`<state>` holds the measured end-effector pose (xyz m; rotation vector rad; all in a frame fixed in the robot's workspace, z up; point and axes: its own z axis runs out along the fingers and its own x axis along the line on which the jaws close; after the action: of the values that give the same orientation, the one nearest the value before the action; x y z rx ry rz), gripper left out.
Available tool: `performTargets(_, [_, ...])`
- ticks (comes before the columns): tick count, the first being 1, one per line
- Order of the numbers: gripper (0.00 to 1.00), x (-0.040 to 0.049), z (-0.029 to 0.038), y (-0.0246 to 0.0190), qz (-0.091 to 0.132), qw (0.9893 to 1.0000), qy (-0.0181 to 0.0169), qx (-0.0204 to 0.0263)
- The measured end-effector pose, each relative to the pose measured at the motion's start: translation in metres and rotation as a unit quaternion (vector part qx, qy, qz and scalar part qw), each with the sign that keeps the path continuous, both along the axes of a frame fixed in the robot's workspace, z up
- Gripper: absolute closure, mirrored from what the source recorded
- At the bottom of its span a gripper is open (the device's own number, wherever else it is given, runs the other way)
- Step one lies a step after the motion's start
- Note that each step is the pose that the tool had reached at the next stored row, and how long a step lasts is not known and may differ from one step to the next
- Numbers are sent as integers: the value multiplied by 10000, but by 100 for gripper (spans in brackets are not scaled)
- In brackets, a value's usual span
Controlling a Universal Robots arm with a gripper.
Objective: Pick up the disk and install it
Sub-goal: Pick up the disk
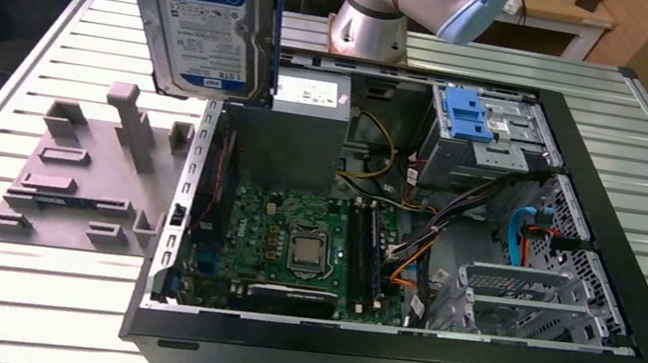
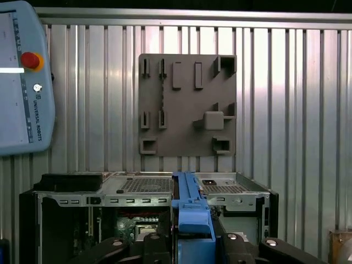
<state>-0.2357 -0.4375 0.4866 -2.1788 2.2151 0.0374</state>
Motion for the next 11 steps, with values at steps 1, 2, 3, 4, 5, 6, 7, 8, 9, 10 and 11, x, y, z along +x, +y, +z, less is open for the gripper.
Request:
performTargets(1, [63, 29, 0, -3, 0, 10000, 0, 0])
performTargets(2, [63, 50, 0, -5, 0, 10000, 0, 0])
performTargets(3, [63, 59, -1, -6, 1, 10000, 0, 0])
performTargets(4, [63, 60, -1, -7, 0, 10000, 0, 1])
performTargets(5, [63, 63, -1, -6, 0, 10000, 0, 0])
performTargets(6, [63, 64, -1, -6, 0, 10000, 0, 0])
performTargets(7, [63, 64, -2, -6, 0, 10000, 0, 0])
performTargets(8, [63, 64, -2, -6, 0, 10000, 0, 0])
performTargets(9, [63, 64, -2, -6, 0, 10000, 0, 0])
performTargets(10, [63, 66, -2, -6, 0, 10000, 0, 0])
performTargets(11, [63, 69, -2, -6, 0, 10000, 0, 0])
